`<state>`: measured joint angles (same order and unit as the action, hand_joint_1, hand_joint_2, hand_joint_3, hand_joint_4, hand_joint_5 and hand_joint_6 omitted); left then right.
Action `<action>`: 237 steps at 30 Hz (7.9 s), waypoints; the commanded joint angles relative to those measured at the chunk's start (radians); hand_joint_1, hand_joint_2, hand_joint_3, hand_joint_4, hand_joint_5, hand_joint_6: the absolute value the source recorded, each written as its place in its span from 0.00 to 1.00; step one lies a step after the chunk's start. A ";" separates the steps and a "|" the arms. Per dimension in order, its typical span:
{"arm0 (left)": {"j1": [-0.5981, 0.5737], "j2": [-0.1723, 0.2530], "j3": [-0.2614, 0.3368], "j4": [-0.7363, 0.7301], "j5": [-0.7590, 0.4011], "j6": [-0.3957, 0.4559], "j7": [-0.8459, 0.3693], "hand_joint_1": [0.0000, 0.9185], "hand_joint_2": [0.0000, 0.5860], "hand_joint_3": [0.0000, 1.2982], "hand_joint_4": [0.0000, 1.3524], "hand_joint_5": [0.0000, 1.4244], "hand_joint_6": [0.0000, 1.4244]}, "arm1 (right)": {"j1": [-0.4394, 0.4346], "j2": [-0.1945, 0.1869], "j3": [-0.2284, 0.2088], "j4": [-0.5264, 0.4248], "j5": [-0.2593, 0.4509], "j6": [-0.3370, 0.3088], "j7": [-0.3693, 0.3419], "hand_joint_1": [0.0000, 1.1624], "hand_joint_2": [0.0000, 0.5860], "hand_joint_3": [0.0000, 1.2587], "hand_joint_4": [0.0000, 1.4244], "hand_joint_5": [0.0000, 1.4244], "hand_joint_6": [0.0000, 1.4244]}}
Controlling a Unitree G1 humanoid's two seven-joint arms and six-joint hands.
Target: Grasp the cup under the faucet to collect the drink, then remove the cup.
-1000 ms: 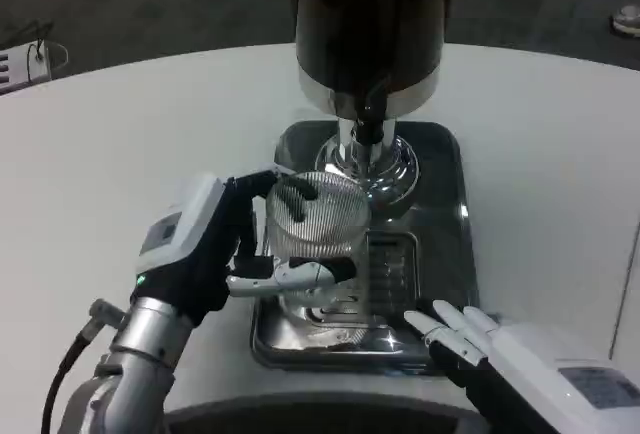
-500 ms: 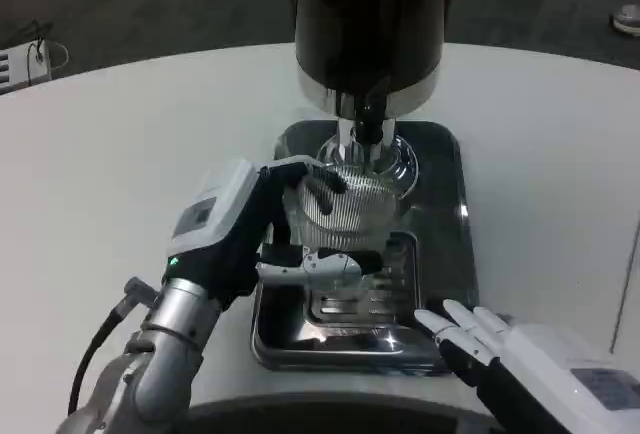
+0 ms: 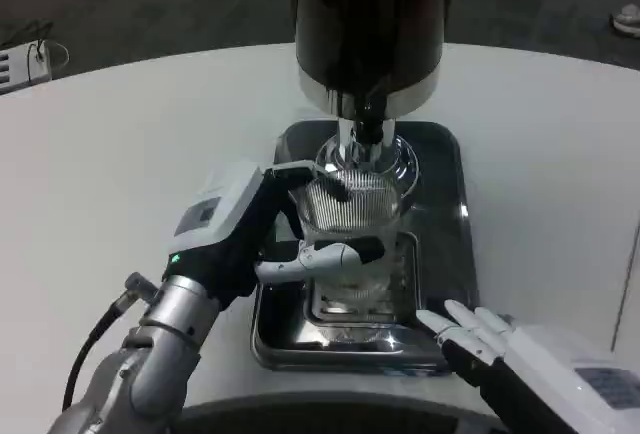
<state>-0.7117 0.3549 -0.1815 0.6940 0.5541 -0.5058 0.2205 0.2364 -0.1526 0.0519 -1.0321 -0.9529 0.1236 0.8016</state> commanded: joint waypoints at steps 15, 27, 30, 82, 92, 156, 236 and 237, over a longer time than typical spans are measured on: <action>-0.012 0.024 0.023 0.010 -0.113 -0.049 -0.102 0.06 0.02 0.03 0.00 0.18 0.37 | -0.040 -0.039 0.030 0.017 0.027 0.070 0.006 0.49 0.81 0.08 0.00 0.00 0.01; 0.194 0.083 0.169 -0.310 -0.327 -0.037 -0.204 0.02 0.03 0.10 0.05 0.16 0.30 | -0.064 -0.051 0.045 0.038 0.024 0.106 -0.009 0.48 0.81 0.08 0.00 0.00 0.01; 0.205 0.088 0.202 -0.400 -0.390 -0.011 -0.250 0.02 0.05 0.10 0.05 0.15 0.28 | -0.076 -0.053 0.053 0.049 0.024 0.109 -0.011 0.48 0.81 0.08 0.00 0.00 0.01; -0.026 0.127 0.048 -0.595 -0.476 0.222 -0.807 0.00 0.06 0.00 0.00 0.03 0.09 | -0.089 -0.018 -0.004 0.058 0.193 0.267 -0.029 0.44 0.74 0.07 0.00 0.01 0.00; -0.039 0.143 0.027 -0.555 -0.453 0.192 -0.820 0.00 0.00 0.00 0.00 0.02 0.08 | -0.148 -0.002 -0.106 0.126 0.401 0.379 -0.147 0.46 0.61 0.00 0.00 0.01 0.01; -0.083 0.209 -0.026 -0.568 -0.401 0.162 -0.857 0.00 0.00 0.01 0.00 0.01 0.08 | -0.481 -0.006 0.056 0.728 0.580 0.122 -0.698 0.68 0.36 0.00 0.00 0.00 0.00; 0.673 0.197 0.344 -1.299 -0.162 0.499 -0.619 0.00 0.03 0.00 0.00 0.00 0.00 | -0.560 0.007 0.100 0.825 0.642 0.093 -0.718 0.65 0.39 0.00 0.00 0.00 0.00; 0.689 0.194 0.336 -1.313 -0.156 0.508 -0.620 0.00 0.03 0.00 0.00 0.00 0.00 | -0.561 0.006 0.099 0.829 0.645 0.089 -0.718 0.65 0.39 0.00 0.00 0.00 0.00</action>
<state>-0.0790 0.5638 0.1870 -0.5729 0.3745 -0.0260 -0.3872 -0.3140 -0.1476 0.1511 -0.2187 -0.3218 0.2389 0.0800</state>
